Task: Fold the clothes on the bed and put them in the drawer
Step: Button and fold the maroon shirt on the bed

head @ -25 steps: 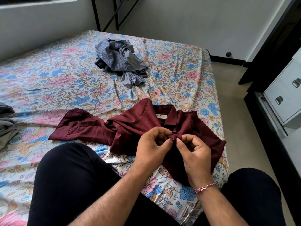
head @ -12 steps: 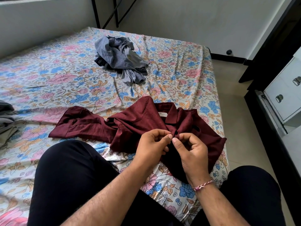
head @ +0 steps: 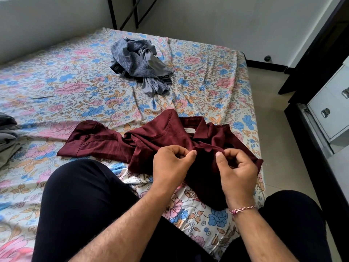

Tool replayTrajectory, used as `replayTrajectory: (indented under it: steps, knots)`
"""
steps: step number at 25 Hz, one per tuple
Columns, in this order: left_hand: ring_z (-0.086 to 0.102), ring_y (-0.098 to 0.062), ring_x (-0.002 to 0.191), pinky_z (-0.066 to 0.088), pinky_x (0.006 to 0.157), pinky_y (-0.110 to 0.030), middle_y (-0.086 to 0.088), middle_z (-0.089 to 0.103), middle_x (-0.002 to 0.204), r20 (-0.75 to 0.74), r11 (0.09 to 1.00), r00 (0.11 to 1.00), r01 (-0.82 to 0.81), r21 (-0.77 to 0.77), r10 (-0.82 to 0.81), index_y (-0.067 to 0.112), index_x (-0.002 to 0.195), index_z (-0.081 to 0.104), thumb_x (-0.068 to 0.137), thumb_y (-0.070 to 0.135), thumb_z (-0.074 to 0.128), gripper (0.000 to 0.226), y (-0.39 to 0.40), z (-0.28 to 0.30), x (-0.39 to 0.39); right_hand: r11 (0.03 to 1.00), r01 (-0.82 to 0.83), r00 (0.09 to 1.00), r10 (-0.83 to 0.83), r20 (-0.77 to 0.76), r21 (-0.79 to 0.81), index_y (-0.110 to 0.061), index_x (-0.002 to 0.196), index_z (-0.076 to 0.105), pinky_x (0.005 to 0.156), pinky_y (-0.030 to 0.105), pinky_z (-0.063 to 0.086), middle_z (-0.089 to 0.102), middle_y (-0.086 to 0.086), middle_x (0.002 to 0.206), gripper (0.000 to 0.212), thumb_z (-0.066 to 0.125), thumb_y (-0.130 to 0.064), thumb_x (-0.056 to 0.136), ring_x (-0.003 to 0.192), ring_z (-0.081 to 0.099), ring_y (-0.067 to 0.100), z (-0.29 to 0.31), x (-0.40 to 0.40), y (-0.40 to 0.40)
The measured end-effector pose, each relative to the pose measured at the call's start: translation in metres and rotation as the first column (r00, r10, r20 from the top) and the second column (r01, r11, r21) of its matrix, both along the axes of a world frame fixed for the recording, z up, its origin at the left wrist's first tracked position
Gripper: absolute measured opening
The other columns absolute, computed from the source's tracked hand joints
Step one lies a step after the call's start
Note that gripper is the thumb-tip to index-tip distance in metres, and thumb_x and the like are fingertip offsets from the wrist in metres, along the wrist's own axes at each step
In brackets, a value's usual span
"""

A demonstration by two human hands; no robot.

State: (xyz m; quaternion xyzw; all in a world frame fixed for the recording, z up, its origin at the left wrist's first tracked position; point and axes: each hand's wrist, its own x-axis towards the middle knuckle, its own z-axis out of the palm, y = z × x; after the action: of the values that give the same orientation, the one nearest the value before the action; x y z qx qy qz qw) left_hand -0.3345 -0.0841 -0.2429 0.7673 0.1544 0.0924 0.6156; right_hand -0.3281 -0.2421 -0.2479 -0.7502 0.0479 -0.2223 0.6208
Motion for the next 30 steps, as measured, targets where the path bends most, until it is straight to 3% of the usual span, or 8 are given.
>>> replayTrajectory:
  steps: [4, 7, 10, 13, 16, 22, 27, 30]
  knots:
    - [0.059, -0.01, 0.057, 0.051, 0.058, -0.032, -0.002, 0.071, 0.063, 0.052, 0.985, 0.99, 0.139, -0.099, -0.135, 0.017, 0.074, 0.075, 0.085, 0.029, 0.084, 0.019, -0.01, -0.001, -0.004, 0.99, -0.111, 0.994, 0.111, -0.002, -0.087, -0.021, 0.084, 0.073, 0.067, 0.017, 0.055, 0.073, -0.01, 0.076, 0.014, 0.083, -0.012, 0.085, 0.072, 0.069, 0.005, -0.007, -0.008, 0.012]
    - [0.057, -0.008, 0.06, 0.049, 0.058, -0.029, 0.002, 0.067, 0.064, 0.083, 0.979, 0.985, 0.16, -0.127, -0.15, 0.018, 0.078, 0.075, 0.088, 0.022, 0.082, 0.013, -0.009, -0.005, -0.003, 0.982, -0.187, 0.981, 0.188, -0.055, 0.026, -0.022, 0.088, 0.074, 0.074, 0.029, 0.06, 0.076, -0.005, 0.085, 0.014, 0.081, -0.01, 0.087, 0.08, 0.072, 0.013, -0.013, -0.004, 0.012]
    - [0.061, -0.011, 0.062, 0.051, 0.06, -0.026, -0.004, 0.071, 0.068, 0.085, 0.967, 0.986, 0.16, -0.196, -0.146, 0.016, 0.084, 0.078, 0.09, 0.017, 0.081, 0.007, -0.011, -0.003, -0.004, 0.964, -0.231, 0.969, 0.24, -0.057, 0.135, -0.015, 0.092, 0.075, 0.076, 0.032, 0.061, 0.077, 0.004, 0.089, 0.012, 0.079, -0.005, 0.088, 0.084, 0.074, 0.021, -0.014, -0.003, 0.01]
    - [0.063, -0.008, 0.061, 0.05, 0.057, -0.018, -0.003, 0.072, 0.069, 0.055, 0.952, 0.991, 0.132, -0.275, -0.121, 0.012, 0.091, 0.078, 0.092, 0.016, 0.079, 0.004, -0.013, -0.001, -0.004, 0.947, -0.279, 0.955, 0.291, -0.057, 0.16, -0.015, 0.093, 0.075, 0.079, 0.038, 0.062, 0.077, 0.007, 0.091, 0.012, 0.079, -0.005, 0.088, 0.086, 0.075, 0.027, -0.015, -0.003, 0.011]
    - [0.06, -0.007, 0.06, 0.05, 0.057, -0.02, 0.0, 0.069, 0.067, 0.046, 0.95, 0.994, 0.105, -0.294, -0.095, 0.015, 0.089, 0.079, 0.092, 0.015, 0.08, 0.002, -0.012, -0.002, -0.003, 0.951, -0.261, 0.959, 0.274, -0.065, 0.168, -0.02, 0.091, 0.076, 0.082, 0.043, 0.061, 0.076, 0.007, 0.091, 0.014, 0.08, -0.007, 0.088, 0.088, 0.074, 0.03, -0.018, -0.003, 0.013]
    - [0.063, -0.013, 0.061, 0.052, 0.06, -0.029, -0.007, 0.074, 0.07, -0.005, 0.956, 1.0, 0.028, -0.292, -0.03, 0.015, 0.08, 0.079, 0.085, 0.017, 0.086, 0.009, -0.011, -0.004, -0.003, 0.98, -0.152, 0.986, 0.16, -0.057, 0.125, -0.022, 0.09, 0.074, 0.082, 0.045, 0.061, 0.075, -0.001, 0.087, 0.015, 0.081, -0.01, 0.087, 0.085, 0.072, 0.02, -0.018, -0.004, 0.015]
    - [0.057, -0.003, 0.055, 0.048, 0.054, -0.019, 0.003, 0.068, 0.061, 0.001, 0.957, 0.998, 0.061, -0.283, -0.063, 0.014, 0.076, 0.079, 0.09, 0.011, 0.078, 0.014, -0.013, 0.004, -0.006, 0.981, -0.191, 0.981, 0.192, -0.04, 0.031, -0.026, 0.09, 0.073, 0.078, 0.032, 0.061, 0.075, -0.011, 0.087, 0.018, 0.08, -0.01, 0.088, 0.082, 0.071, 0.007, -0.015, -0.008, 0.018]
    - [0.055, -0.005, 0.057, 0.046, 0.053, -0.019, 0.003, 0.065, 0.062, -0.021, 0.939, 0.994, 0.093, -0.331, -0.106, 0.013, 0.079, 0.079, 0.092, 0.012, 0.076, 0.013, -0.012, 0.003, -0.005, 0.979, -0.196, 0.979, 0.198, -0.04, 0.051, -0.03, 0.089, 0.073, 0.079, 0.034, 0.061, 0.076, -0.01, 0.087, 0.021, 0.081, -0.011, 0.088, 0.083, 0.073, 0.012, -0.016, -0.007, 0.018]
